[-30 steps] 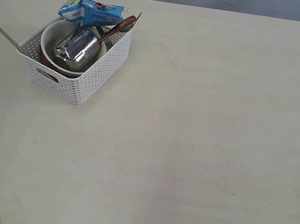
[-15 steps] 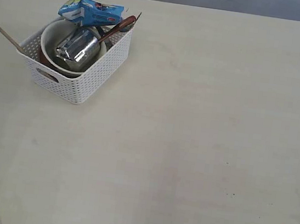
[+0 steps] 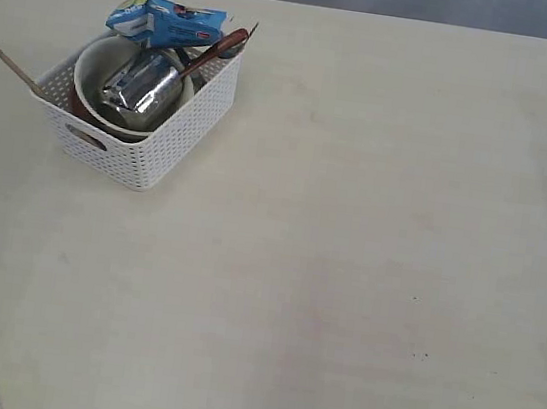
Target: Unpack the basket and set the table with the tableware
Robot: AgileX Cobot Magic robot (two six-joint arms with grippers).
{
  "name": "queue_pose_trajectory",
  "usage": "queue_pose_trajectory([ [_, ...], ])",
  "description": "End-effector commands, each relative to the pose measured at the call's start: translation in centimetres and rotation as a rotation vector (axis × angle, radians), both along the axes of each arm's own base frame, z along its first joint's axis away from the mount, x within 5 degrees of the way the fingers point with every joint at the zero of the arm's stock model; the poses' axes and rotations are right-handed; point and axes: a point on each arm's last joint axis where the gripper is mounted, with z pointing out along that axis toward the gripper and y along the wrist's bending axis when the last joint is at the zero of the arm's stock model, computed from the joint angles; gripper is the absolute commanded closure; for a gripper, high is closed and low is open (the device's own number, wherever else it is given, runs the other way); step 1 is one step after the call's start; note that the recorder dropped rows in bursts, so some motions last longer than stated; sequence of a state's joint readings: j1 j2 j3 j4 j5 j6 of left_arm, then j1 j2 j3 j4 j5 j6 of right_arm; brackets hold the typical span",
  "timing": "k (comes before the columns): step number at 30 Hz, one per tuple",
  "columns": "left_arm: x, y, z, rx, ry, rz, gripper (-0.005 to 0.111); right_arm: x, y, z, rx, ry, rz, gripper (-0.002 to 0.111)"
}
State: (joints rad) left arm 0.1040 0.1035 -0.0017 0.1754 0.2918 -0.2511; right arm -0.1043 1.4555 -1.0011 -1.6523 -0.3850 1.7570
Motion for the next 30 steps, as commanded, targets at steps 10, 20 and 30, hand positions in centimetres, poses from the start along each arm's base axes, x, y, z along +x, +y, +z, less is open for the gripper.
queue_pose_trajectory([
  [10, 0.0, 0.0, 0.0, 0.007, -0.004, 0.002, 0.107, 4.6, -6.1, -5.6, -1.195, 0.134, -0.082, 0.109],
  [20, 0.0, 0.0, 0.0, 0.007, -0.004, 0.002, 0.107, 4.9, -3.3, -8.9, -0.759, 0.601, -0.018, 0.109],
  [30, 0.0, 0.0, 0.0, 0.007, -0.004, 0.002, 0.107, 5.0, 13.7, -2.9, -0.532, 0.557, 0.611, 0.109],
])
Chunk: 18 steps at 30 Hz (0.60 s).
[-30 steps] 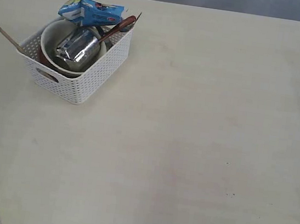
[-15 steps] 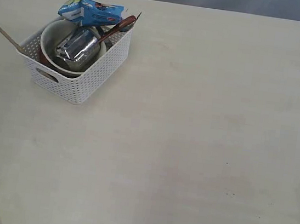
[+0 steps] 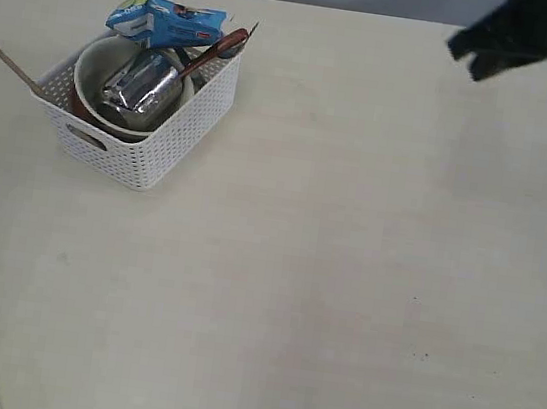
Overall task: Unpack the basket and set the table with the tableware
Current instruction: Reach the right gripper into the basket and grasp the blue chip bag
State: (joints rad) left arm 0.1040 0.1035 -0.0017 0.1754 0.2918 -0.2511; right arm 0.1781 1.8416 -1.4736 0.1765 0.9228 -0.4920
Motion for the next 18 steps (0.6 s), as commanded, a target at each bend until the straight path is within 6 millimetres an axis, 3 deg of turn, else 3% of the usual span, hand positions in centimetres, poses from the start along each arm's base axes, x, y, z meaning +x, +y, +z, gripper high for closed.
queue_pose_trajectory([
  [1, 0.0, 0.0, 0.0, 0.007, -0.004, 0.002, 0.107, -0.9, 7.1, 2.8, 0.064, -0.049, 0.225, 0.109],
  [6, 0.0, 0.0, 0.0, 0.007, -0.004, 0.002, 0.107, -1.8, 13.8, 4.6, 0.034, -0.28, 0.527, 0.104],
  [10, 0.0, 0.0, 0.0, 0.007, -0.004, 0.002, 0.107, -2.3, 17.1, 4.9, 0.009, -0.466, 0.661, 0.072],
  [12, 0.0, 0.0, 0.0, 0.007, -0.004, 0.002, 0.107, -2.6, 18.4, 4.9, 0.006, -0.531, 0.704, 0.046],
  [14, 0.0, 0.0, 0.0, 0.007, -0.004, 0.002, 0.107, -2.9, 19.5, 4.8, 0.005, -0.577, 0.736, 0.03],
  [18, 0.0, 0.0, 0.0, 0.007, -0.004, 0.002, 0.107, -3.5, 22.0, 3.5, -0.004, -0.635, 0.807, 0.028],
])
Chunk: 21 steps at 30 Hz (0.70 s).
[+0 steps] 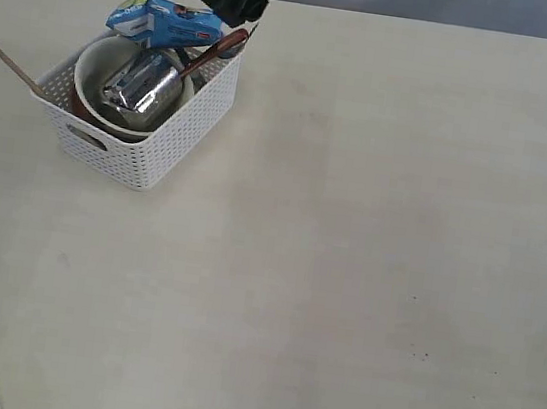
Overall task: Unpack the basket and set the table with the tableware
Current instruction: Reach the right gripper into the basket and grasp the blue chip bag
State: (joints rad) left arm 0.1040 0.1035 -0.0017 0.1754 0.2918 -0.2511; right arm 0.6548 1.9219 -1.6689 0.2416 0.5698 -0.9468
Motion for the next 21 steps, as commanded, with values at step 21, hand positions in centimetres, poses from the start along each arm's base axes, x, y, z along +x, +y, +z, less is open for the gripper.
queue_pose_trajectory([
  [21, 0.0, 0.0, 0.0, 0.009, -0.003, 0.001, 0.107, 1.5, 5.6, -8.6, -0.032, -0.142, 0.088, 0.038],
])
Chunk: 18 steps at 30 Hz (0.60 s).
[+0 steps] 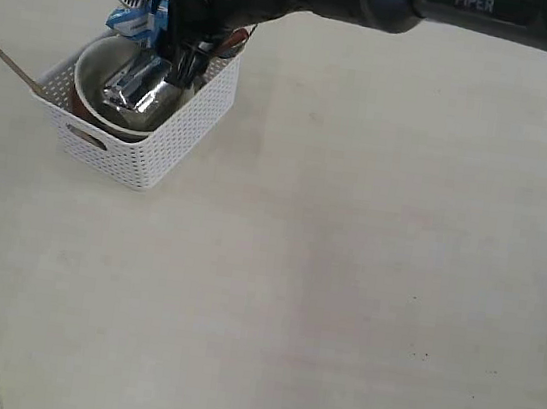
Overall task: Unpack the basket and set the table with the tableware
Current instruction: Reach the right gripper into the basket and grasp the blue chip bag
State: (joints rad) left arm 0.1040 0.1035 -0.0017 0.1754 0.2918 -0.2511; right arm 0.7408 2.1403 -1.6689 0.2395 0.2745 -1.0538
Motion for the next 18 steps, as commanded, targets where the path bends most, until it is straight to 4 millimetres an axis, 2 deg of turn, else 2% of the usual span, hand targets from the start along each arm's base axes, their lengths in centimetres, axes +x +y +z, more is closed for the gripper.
queue_pose_trajectory([
  [1, 0.0, 0.03, 0.0, 0.009, -0.003, 0.001, 0.107, 0.27, 0.04, -0.28, -0.004, -0.015, 0.002, 0.042],
  [5, 0.0, 0.03, 0.0, 0.009, -0.003, 0.001, 0.107, 0.33, 0.09, -0.75, -0.01, -0.008, 0.002, 0.052],
  [11, 0.0, 0.03, 0.0, 0.009, -0.003, 0.001, 0.107, 0.32, 0.09, -0.76, -0.011, -0.006, 0.002, 0.06],
  [18, 0.0, 0.03, 0.0, 0.004, -0.004, 0.003, 0.107, 0.32, 0.09, -0.76, -0.01, -0.004, 0.0, 0.091],
])
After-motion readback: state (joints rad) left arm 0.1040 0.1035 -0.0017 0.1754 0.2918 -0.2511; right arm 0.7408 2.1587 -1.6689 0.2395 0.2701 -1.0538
